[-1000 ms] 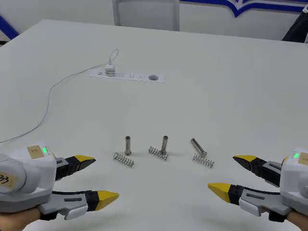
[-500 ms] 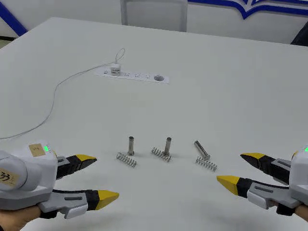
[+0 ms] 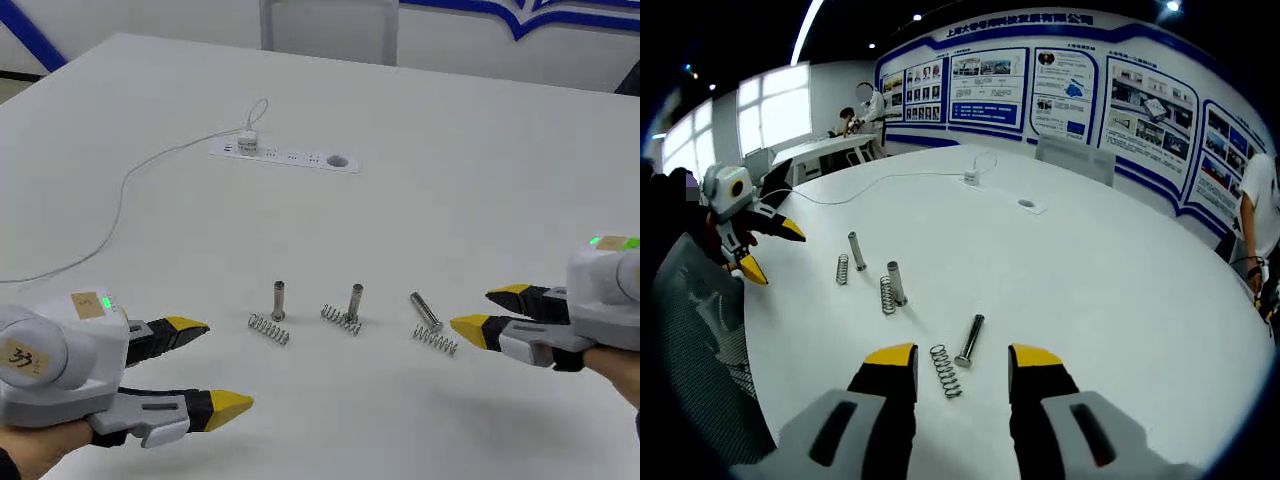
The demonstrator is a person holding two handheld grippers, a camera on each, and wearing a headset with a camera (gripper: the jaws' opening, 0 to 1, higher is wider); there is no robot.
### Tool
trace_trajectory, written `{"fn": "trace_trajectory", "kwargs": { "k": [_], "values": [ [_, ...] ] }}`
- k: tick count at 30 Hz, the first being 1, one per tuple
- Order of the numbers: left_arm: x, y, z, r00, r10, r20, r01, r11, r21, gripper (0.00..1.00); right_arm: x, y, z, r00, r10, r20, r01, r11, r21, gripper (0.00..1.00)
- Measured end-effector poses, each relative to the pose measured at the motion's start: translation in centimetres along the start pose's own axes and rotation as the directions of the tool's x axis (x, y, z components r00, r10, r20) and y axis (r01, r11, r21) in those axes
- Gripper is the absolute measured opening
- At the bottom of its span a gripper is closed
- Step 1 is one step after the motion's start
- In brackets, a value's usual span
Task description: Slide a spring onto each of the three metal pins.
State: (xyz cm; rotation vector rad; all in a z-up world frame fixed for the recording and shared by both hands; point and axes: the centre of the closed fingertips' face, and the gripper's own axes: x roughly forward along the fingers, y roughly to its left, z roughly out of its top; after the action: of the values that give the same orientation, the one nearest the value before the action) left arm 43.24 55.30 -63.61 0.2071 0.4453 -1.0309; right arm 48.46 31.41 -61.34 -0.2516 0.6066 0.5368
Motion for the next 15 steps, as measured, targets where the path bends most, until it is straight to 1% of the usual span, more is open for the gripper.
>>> {"fn": "trace_trajectory", "kwargs": {
  "k": [2, 6, 7, 9, 11, 15],
  "values": [
    [0.0, 0.0, 0.0, 1.0000, 0.001, 0.003, -0.001, 1.000, -0.003, 0.60, 0.9, 0.0, 0.5, 0.9999, 0.004, -0.016, -0.004, 1.000, -0.001, 0.35],
    [0.0, 0.1, 0.0, 1.0000, 0.002, 0.006, -0.002, 1.000, -0.006, 0.59, 2.8, -0.2, 0.3, 0.9965, 0.000, -0.084, -0.001, 1.000, -0.013, 0.31],
    [0.0, 0.1, 0.0, 1.0000, 0.002, 0.005, -0.002, 1.000, -0.007, 0.59, 3.4, -0.2, 0.1, 0.9937, -0.002, -0.112, -0.001, 1.000, -0.020, 0.30],
    [0.0, 0.1, 0.0, 1.0000, 0.002, 0.004, -0.002, 1.000, -0.008, 0.59, 4.1, -0.3, 0.1, 0.9916, -0.007, -0.129, 0.004, 1.000, -0.029, 0.28],
    [0.0, 0.1, 0.0, 1.0000, 0.001, 0.004, -0.001, 1.000, -0.010, 0.59, 5.0, -0.7, -0.4, 0.9860, -0.010, -0.166, 0.008, 1.000, -0.012, 0.26],
    [0.1, 0.1, -0.2, 1.0000, -0.003, 0.003, 0.003, 1.000, -0.014, 0.58, 6.3, -1.2, -0.8, 0.9792, -0.014, -0.203, 0.015, 1.000, 0.003, 0.24]
  ]
}}
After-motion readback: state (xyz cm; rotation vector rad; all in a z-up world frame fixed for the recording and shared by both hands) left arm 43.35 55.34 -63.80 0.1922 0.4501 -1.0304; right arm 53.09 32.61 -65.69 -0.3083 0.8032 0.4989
